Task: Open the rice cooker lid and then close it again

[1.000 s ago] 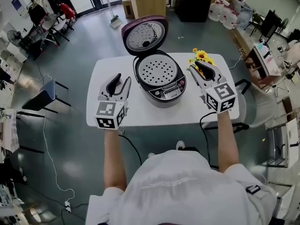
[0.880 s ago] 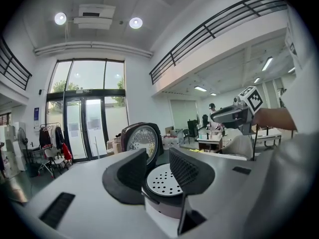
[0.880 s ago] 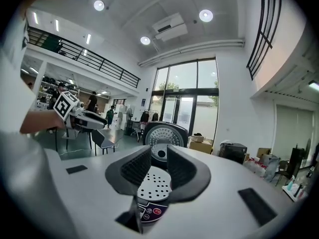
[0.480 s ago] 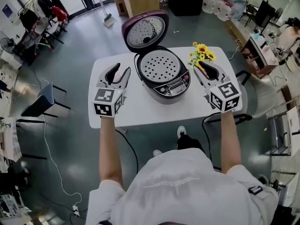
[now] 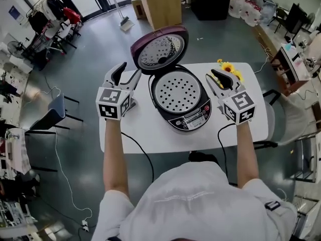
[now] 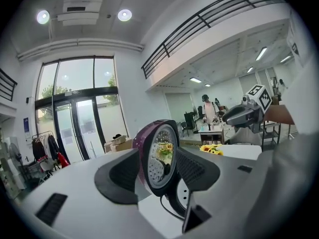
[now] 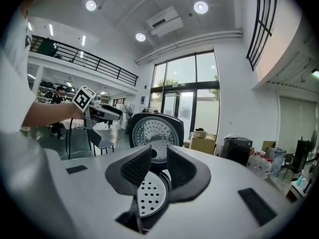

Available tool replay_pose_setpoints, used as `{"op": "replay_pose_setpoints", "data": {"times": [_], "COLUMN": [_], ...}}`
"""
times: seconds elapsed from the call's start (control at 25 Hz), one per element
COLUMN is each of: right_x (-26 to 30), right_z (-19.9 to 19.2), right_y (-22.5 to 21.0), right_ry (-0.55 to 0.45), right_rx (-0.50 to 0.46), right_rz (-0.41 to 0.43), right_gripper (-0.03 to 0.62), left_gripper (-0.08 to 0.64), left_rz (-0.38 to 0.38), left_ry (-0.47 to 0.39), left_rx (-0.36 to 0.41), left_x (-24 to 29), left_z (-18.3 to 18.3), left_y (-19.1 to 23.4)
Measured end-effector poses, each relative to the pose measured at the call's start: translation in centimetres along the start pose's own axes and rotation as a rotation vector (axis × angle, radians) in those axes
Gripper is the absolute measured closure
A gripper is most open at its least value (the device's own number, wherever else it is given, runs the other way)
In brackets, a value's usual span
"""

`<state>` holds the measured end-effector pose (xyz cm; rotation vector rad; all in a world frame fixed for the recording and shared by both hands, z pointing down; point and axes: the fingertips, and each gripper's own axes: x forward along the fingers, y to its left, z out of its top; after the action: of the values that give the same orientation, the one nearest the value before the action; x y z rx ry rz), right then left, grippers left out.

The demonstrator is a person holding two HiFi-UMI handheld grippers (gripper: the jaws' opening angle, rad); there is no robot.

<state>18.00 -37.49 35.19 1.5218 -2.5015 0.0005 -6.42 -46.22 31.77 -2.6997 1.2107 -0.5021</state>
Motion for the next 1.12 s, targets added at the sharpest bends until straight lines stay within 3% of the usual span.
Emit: {"op": "replay_pose_setpoints", "data": {"times": [0.6,0.8,1.12], "right_x": [5.8,6.1,5.0], "right_z": [-2.5,-3.5,-4.6], "right_y": [-3.6,-4.1,-3.7], "right_ry": [0.034,0.044,0.060], "right_rx": [0.046,0.064,0.065], "right_rz": [0.095,0.098,0.089], "right_gripper": [0.477,0.479,0.480], "left_gripper": [0.273,0.273,0.321], "left_rz": [-0.052,-0.118,-0.105], "left_ry": [0.050,0.074,0.060], "left_rx": [0.086,0.073,0.081], "left_x": [9.2,10.2,10.1], "left_z": [2.8,2.2,2.0], "left_y": [3.7,2.6,2.1]}}
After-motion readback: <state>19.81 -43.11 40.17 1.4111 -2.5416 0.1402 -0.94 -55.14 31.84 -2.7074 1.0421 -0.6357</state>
